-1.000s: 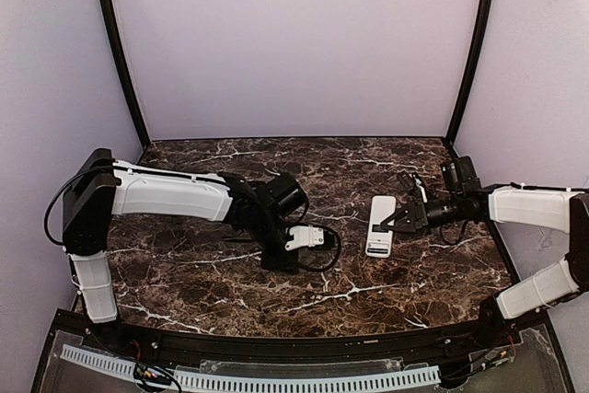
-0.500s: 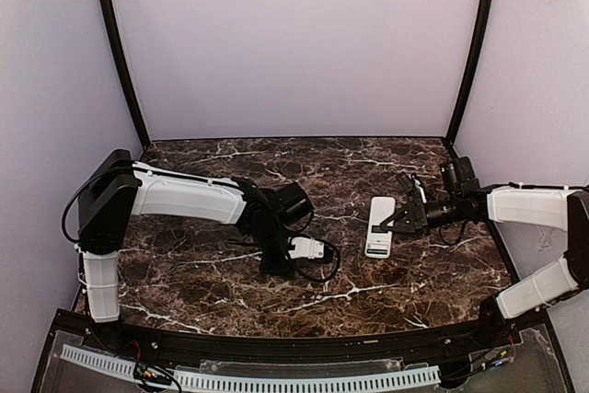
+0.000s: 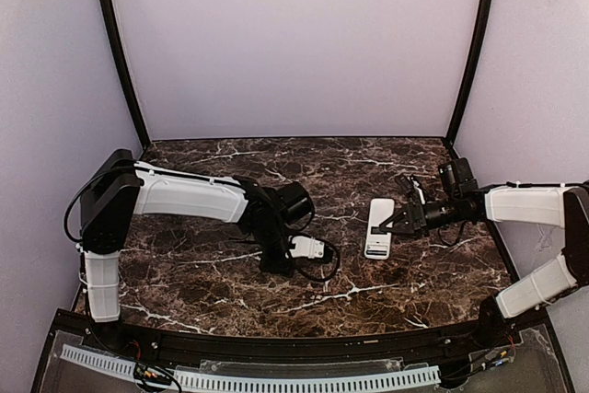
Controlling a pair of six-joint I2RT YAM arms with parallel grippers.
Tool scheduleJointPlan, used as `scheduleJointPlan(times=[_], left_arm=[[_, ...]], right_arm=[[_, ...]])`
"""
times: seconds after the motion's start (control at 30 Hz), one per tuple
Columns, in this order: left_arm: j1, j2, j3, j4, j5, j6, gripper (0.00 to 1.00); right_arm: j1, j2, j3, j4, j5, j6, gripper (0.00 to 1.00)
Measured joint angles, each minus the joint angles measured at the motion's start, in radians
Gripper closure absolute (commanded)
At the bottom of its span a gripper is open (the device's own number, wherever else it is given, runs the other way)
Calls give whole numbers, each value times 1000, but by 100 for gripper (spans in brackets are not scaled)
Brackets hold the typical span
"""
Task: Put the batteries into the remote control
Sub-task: Pick up the battery from the center of the board, then place the battery in the battery compartment.
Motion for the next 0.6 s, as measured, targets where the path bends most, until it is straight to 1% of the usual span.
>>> scheduleJointPlan(times=[0.43,0.6], left_arm=[[16,-41,6,49,-5,29,70],[20,-40,6,48,-3,34,70]], right_arm=[[0,3,0,11,0,0,100],[0,5,0,11,0,0,100]])
